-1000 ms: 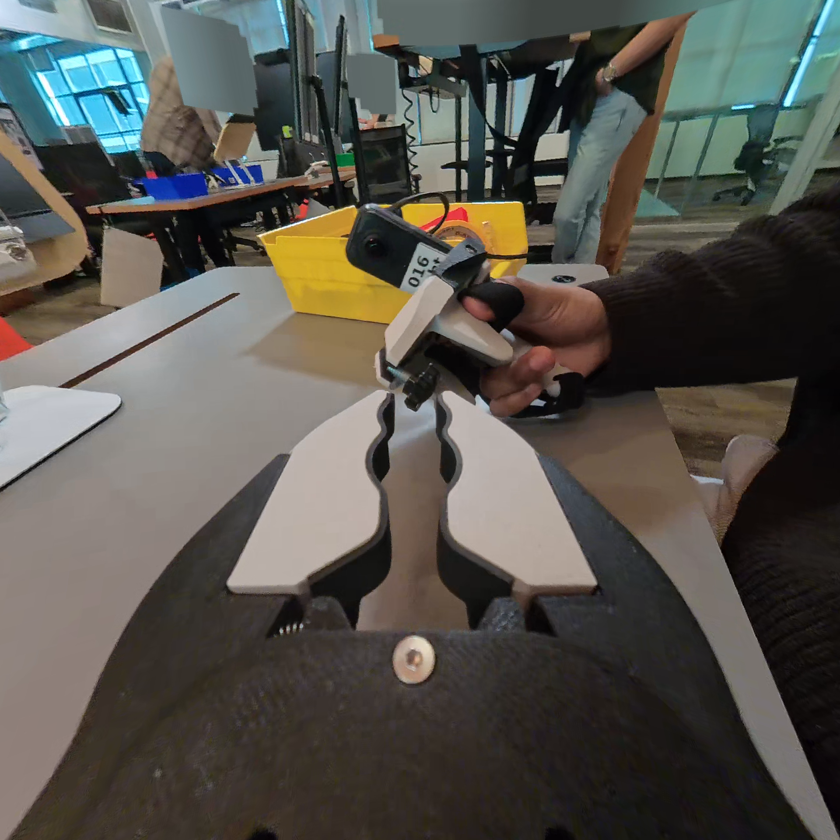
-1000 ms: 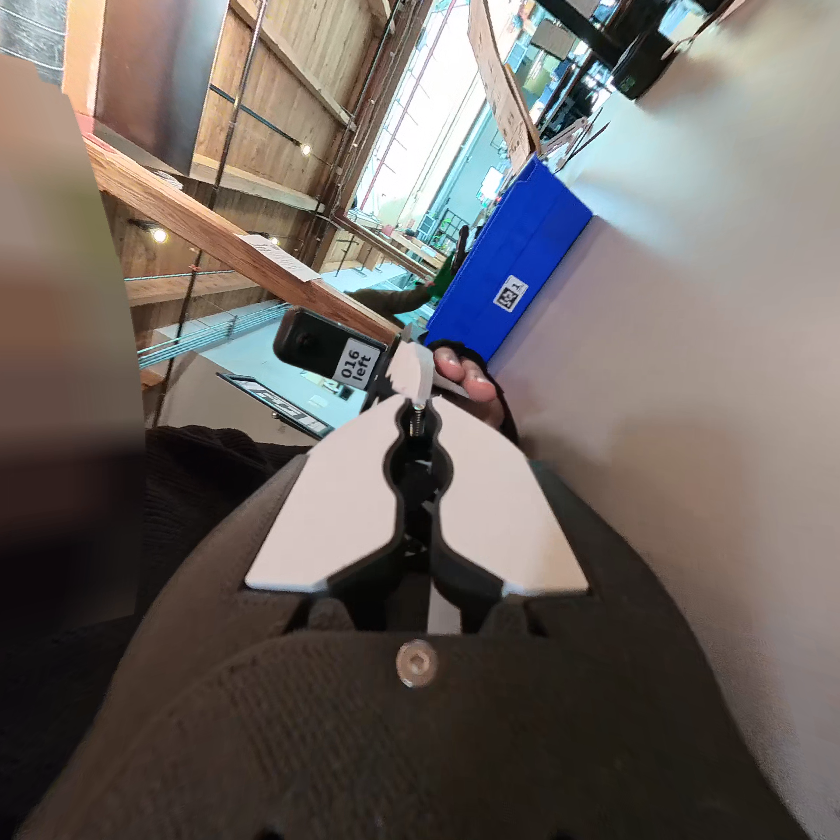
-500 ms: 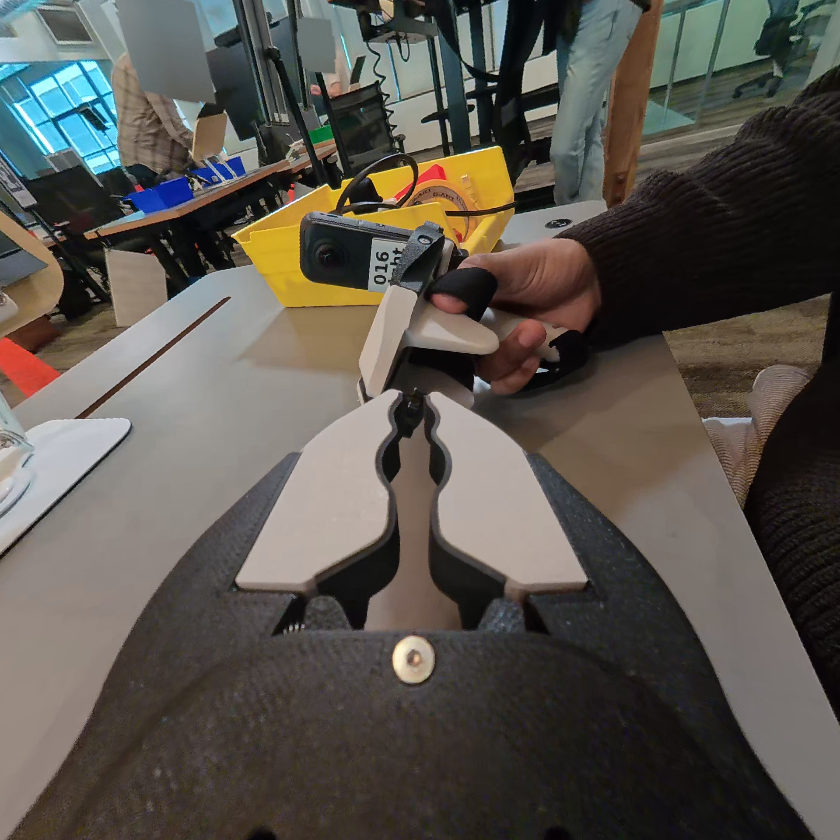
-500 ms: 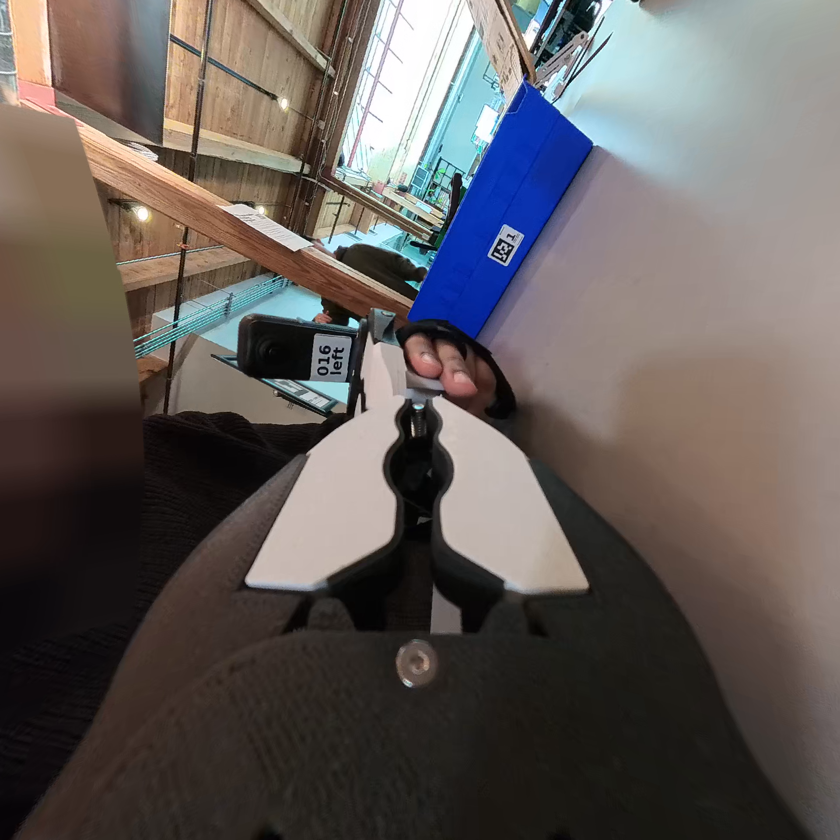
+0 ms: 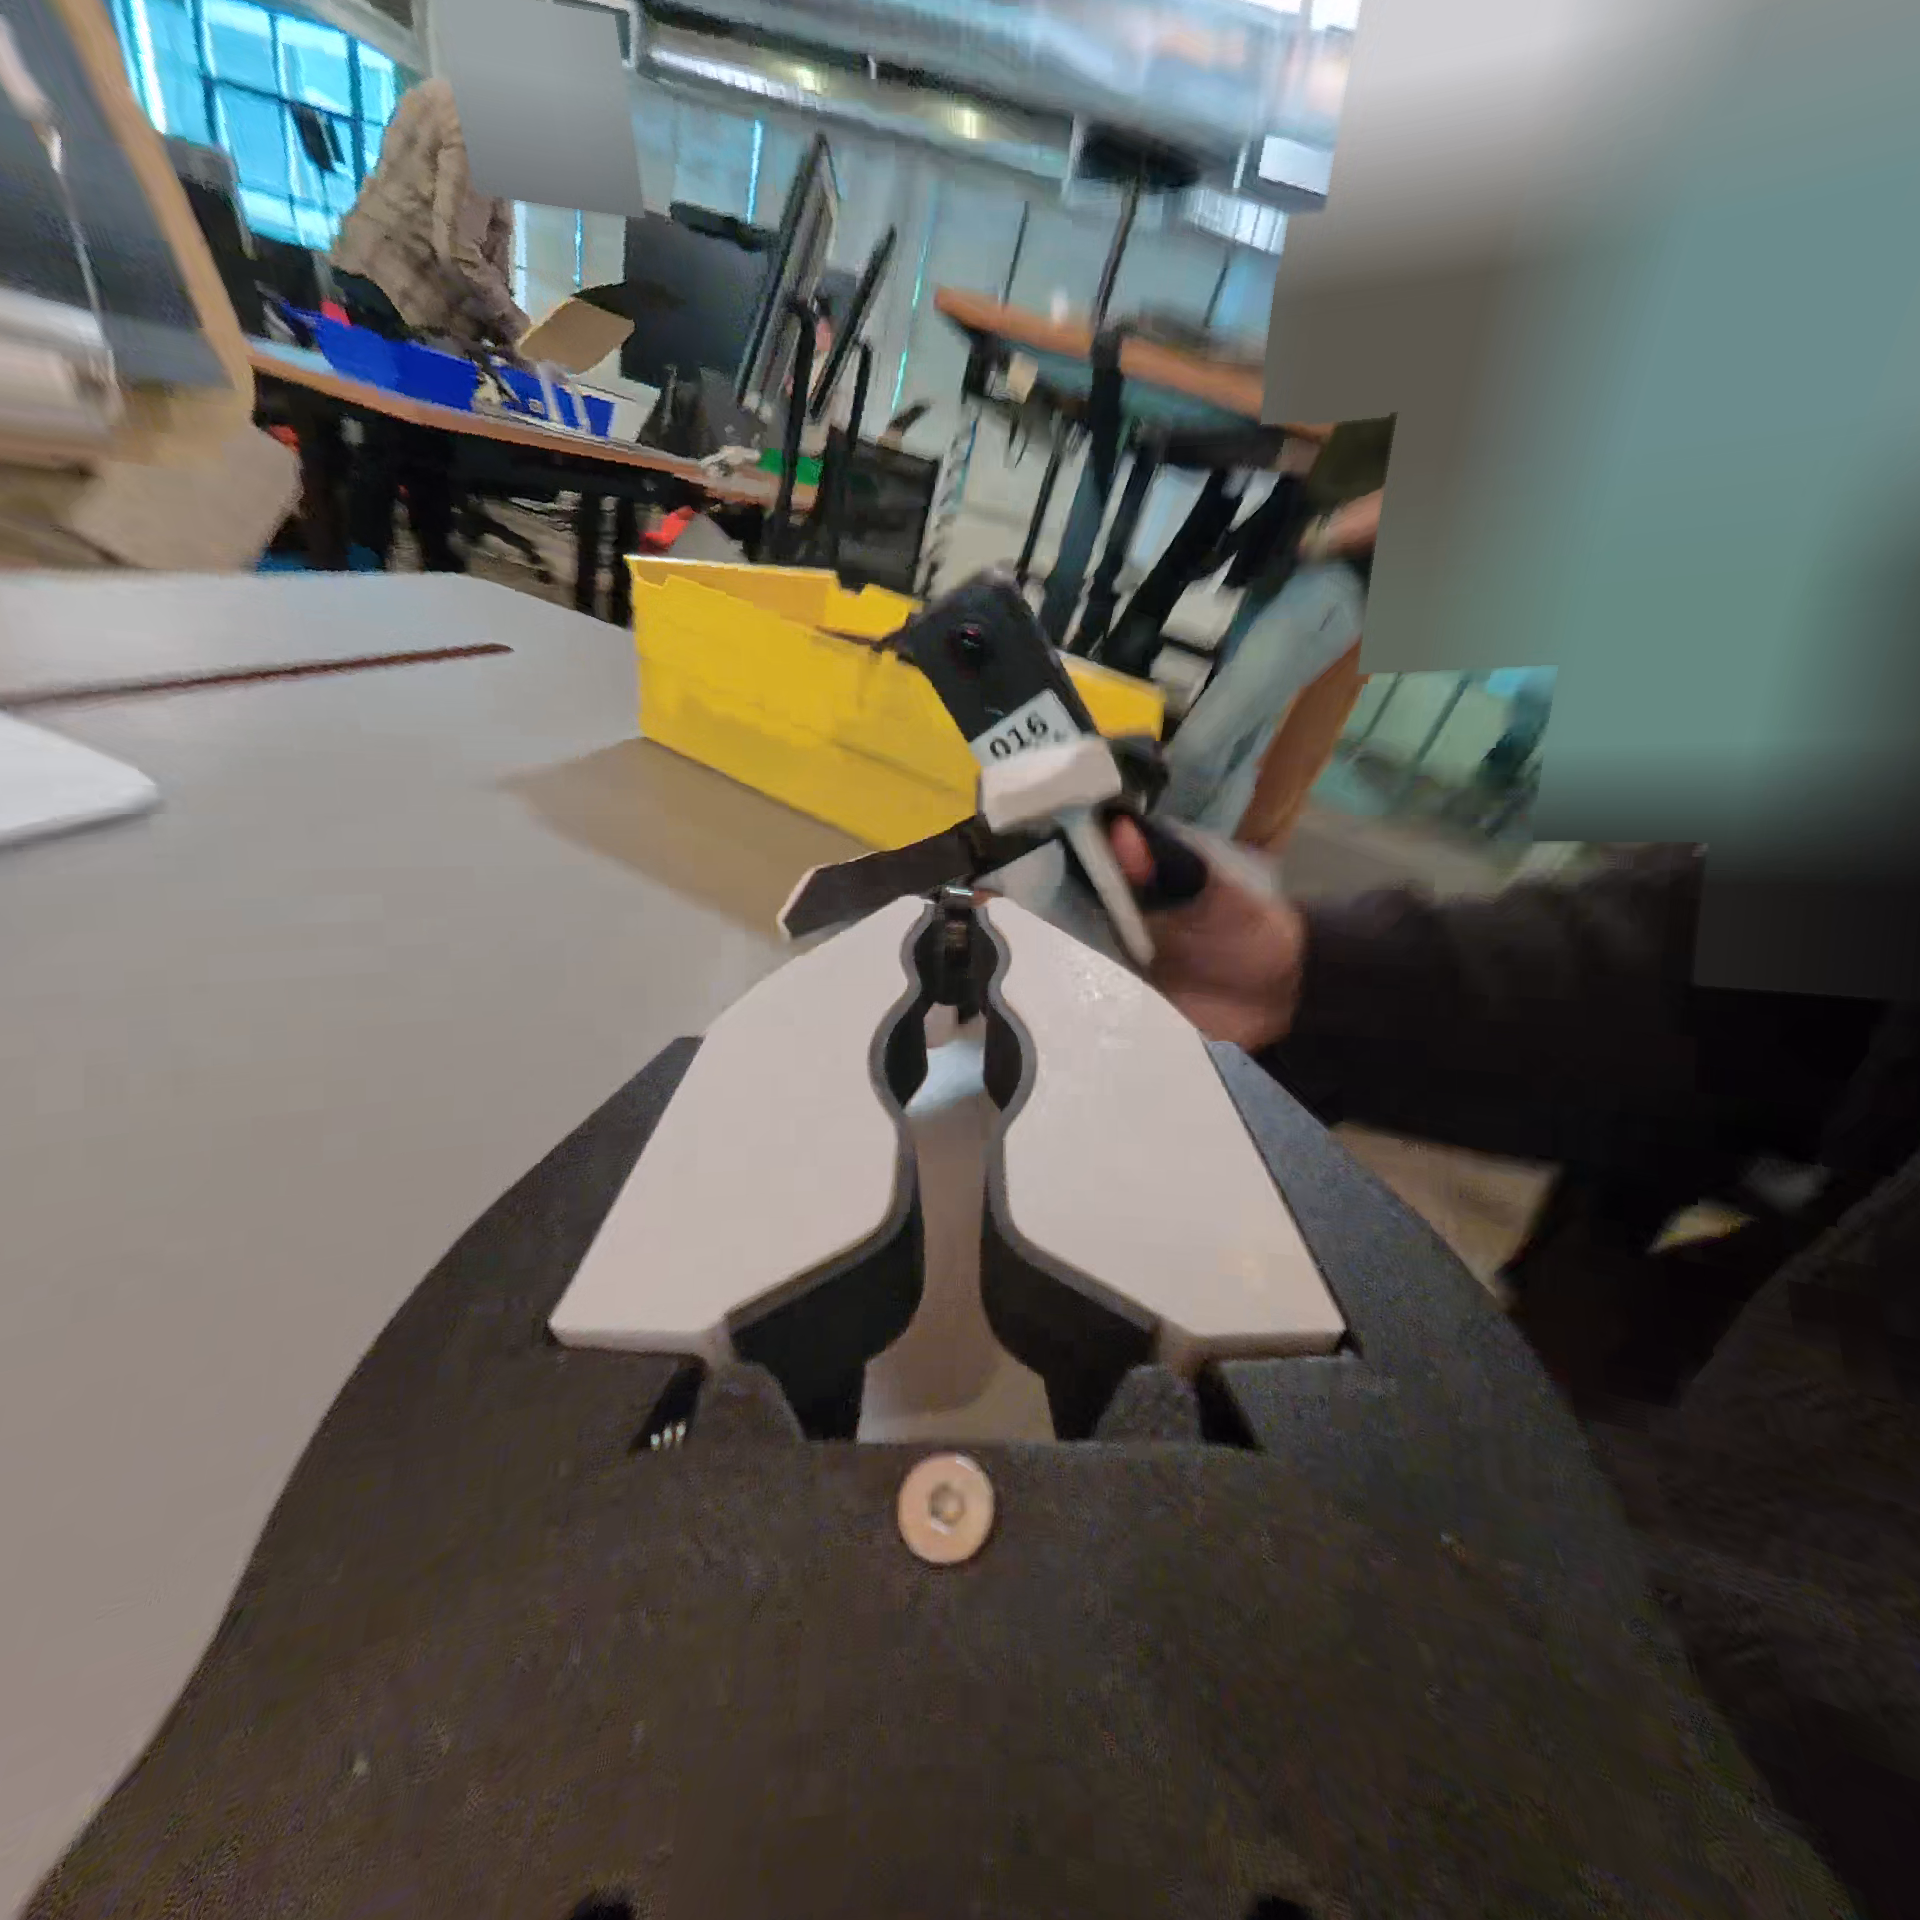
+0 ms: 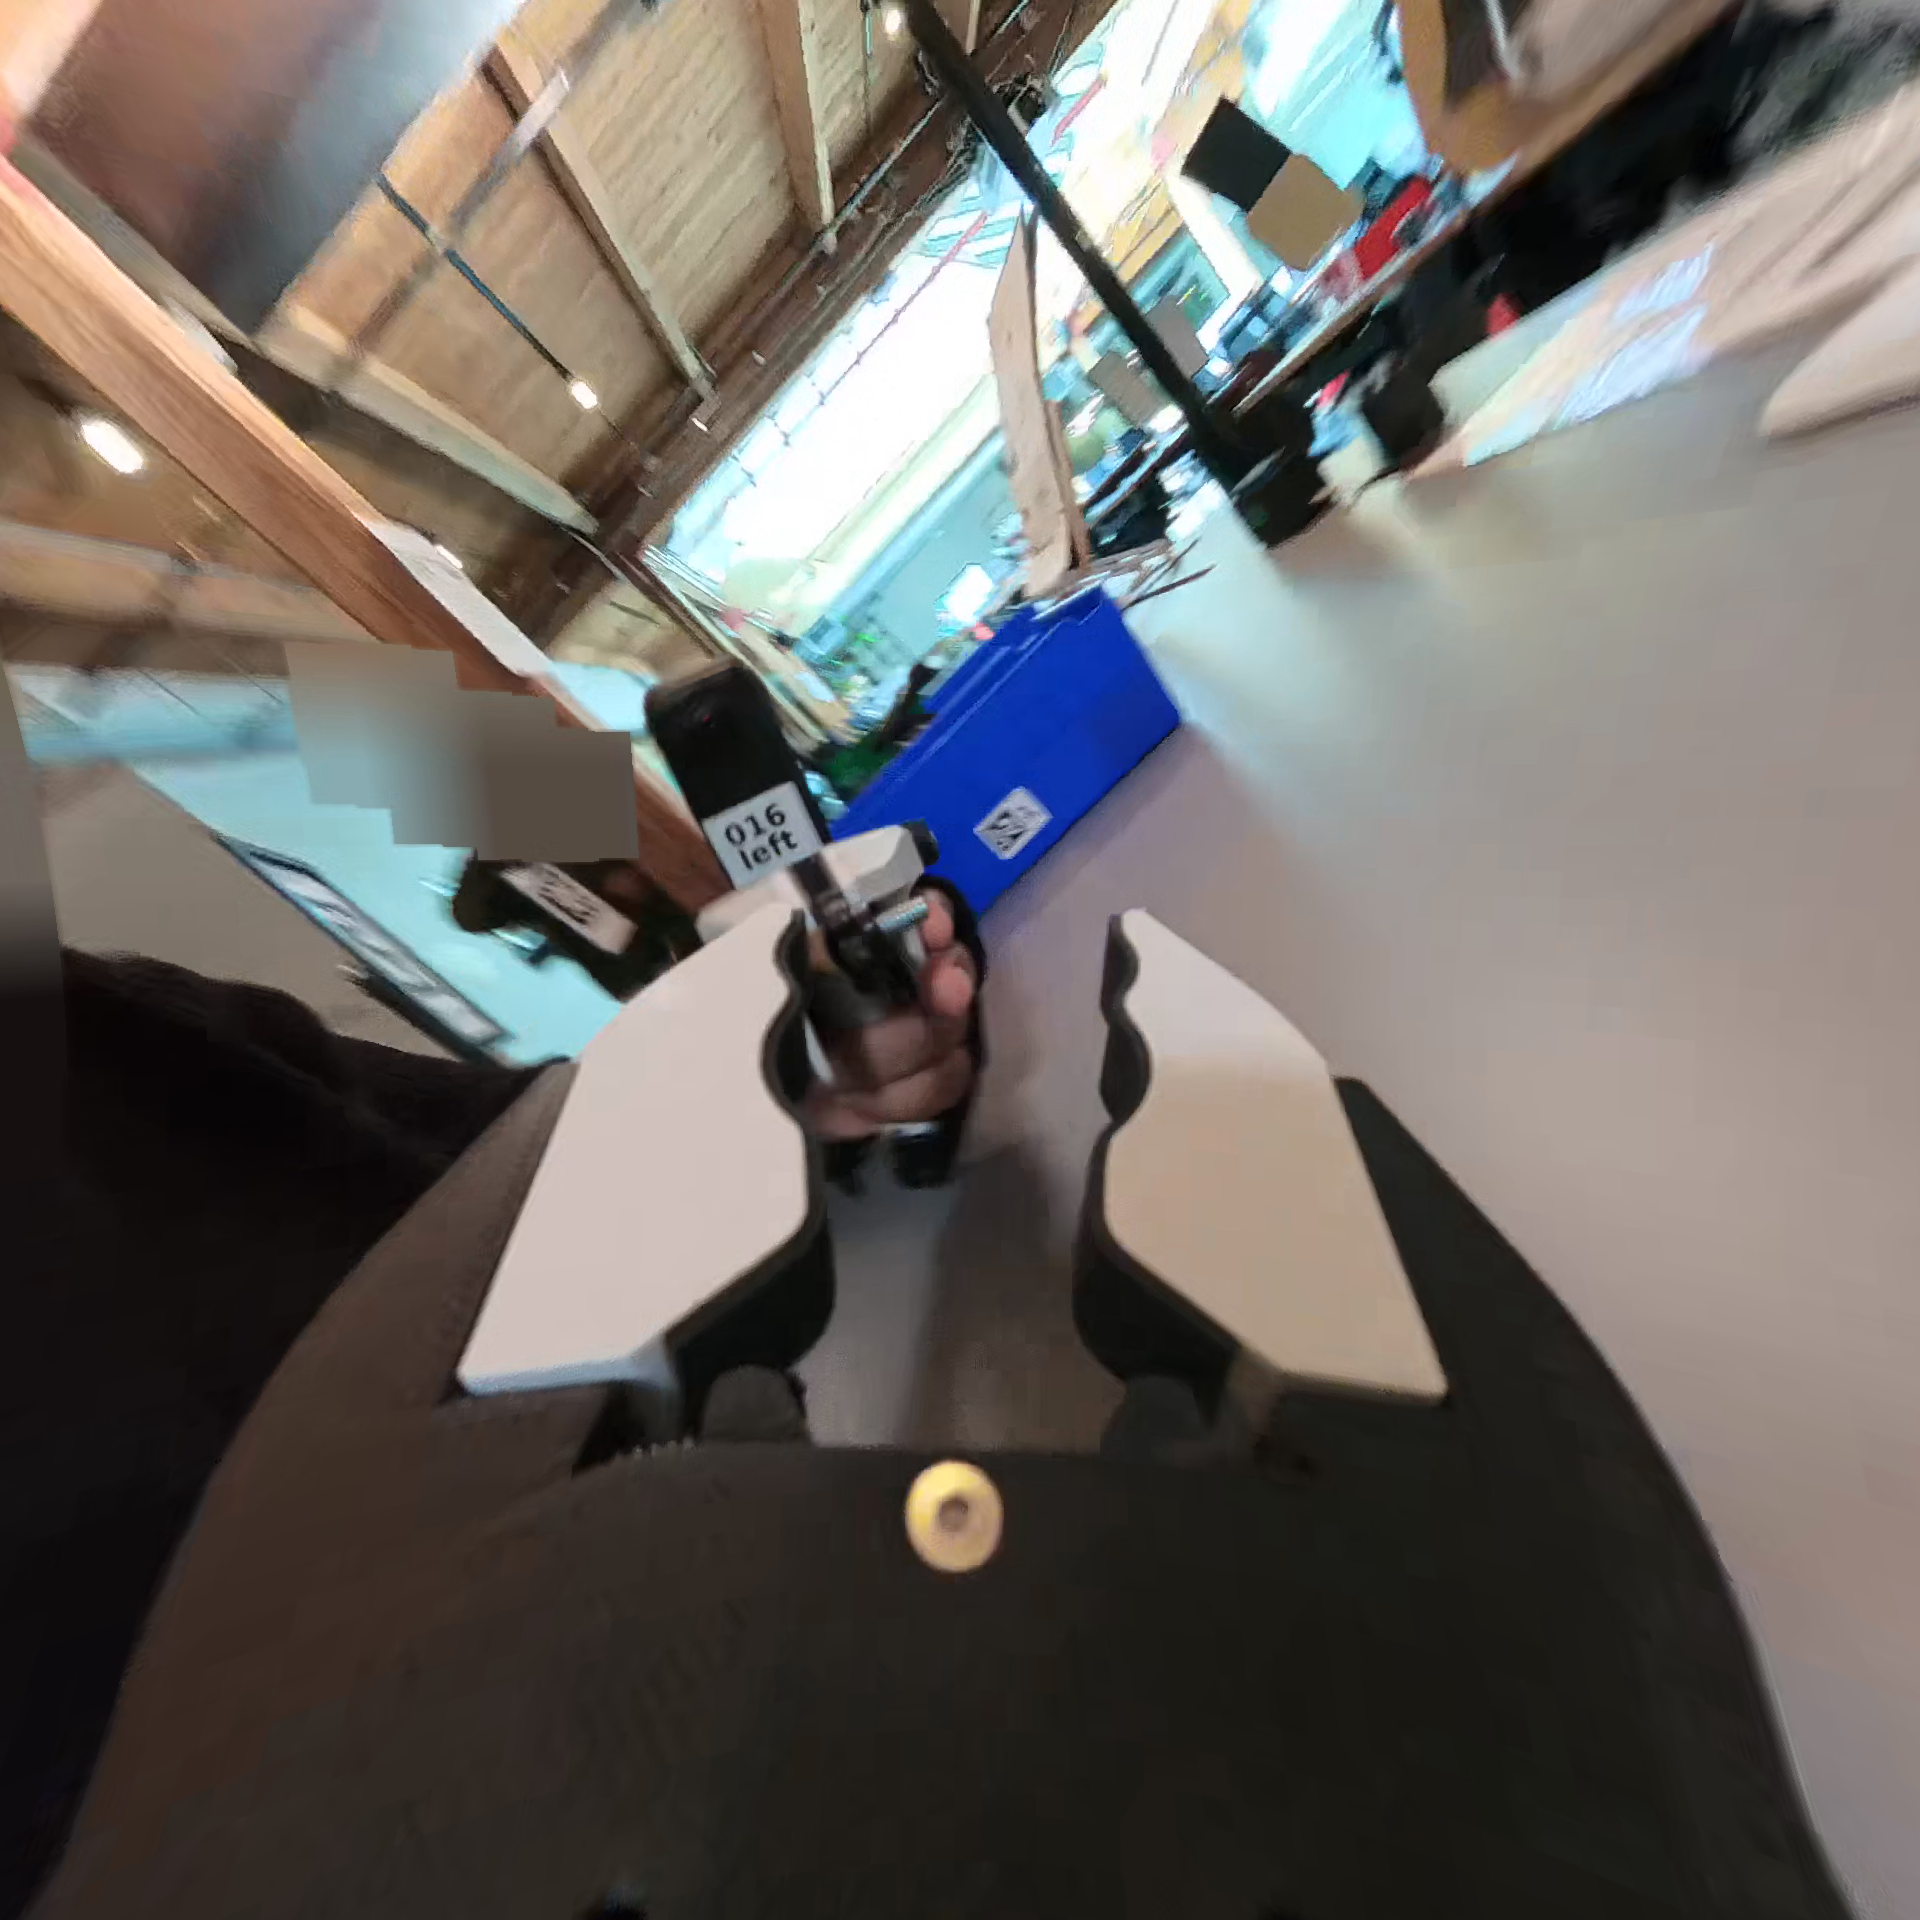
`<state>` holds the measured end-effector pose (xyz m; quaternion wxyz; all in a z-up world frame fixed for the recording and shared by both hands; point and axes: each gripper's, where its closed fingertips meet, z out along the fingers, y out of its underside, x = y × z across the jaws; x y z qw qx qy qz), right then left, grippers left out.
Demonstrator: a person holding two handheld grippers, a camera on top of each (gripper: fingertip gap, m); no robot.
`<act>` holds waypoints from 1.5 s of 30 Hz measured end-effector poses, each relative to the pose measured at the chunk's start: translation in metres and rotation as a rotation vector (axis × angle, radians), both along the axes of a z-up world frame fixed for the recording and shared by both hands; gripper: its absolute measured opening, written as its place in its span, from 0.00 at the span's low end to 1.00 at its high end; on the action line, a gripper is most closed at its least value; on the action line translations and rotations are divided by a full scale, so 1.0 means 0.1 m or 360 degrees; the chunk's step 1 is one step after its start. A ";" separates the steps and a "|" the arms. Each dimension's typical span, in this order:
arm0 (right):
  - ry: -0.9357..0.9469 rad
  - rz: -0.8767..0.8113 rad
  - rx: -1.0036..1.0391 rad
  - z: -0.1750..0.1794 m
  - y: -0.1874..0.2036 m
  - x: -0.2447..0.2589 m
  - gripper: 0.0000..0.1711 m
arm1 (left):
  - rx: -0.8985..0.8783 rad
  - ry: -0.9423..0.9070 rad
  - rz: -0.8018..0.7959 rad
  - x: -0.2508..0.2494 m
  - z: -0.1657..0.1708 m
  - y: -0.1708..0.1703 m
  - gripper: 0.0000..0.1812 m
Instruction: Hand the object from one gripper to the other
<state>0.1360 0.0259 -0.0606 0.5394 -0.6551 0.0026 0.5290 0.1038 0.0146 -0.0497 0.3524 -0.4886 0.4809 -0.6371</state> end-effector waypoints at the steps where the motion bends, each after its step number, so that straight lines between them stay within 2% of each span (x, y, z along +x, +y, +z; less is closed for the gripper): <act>1: -0.0156 -0.0060 0.0092 0.03 0.00 0.01 0.31 | -0.0211 -0.0037 -0.0041 -0.02 0.05 0.04 0.02; 4: -0.0755 -0.0193 0.0461 0.09 -0.05 -0.04 0.28 | -0.0808 -0.0152 -0.0202 -0.09 0.16 0.18 0.00; 7: -0.1227 -0.0263 0.0844 0.16 -0.12 -0.20 0.29 | -0.1227 -0.0262 -0.0289 -0.14 0.21 0.32 0.00; 9: -0.1407 -0.0288 0.0954 0.14 -0.14 -0.30 0.28 | -0.1299 -0.0215 -0.0283 -0.11 0.14 0.33 0.00; 11: -0.1500 -0.0262 0.0891 0.02 -0.10 -0.32 0.27 | -0.1213 -0.0083 -0.0221 -0.05 0.02 0.30 0.00; 14: -0.1403 -0.0253 0.0763 -0.04 -0.06 -0.24 0.28 | -0.1076 -0.0036 -0.0186 -0.04 0.00 0.27 0.00; 20: -0.0984 -0.0270 0.0511 0.07 -0.05 0.00 0.25 | -0.0791 0.0056 -0.0103 -0.01 -0.05 0.23 0.00; 25: -0.0703 -0.0315 0.0446 0.22 -0.11 0.15 0.24 | -0.0517 0.0121 -0.0099 0.00 -0.08 0.09 0.00; 28: -0.0689 -0.0330 0.0425 0.20 -0.12 0.21 0.24 | -0.0451 0.0156 -0.0121 0.02 -0.13 0.03 0.00; 45: -0.0646 -0.0280 0.0369 0.13 -0.10 0.21 0.23 | -0.0487 0.0190 -0.0135 0.04 -0.19 0.03 0.00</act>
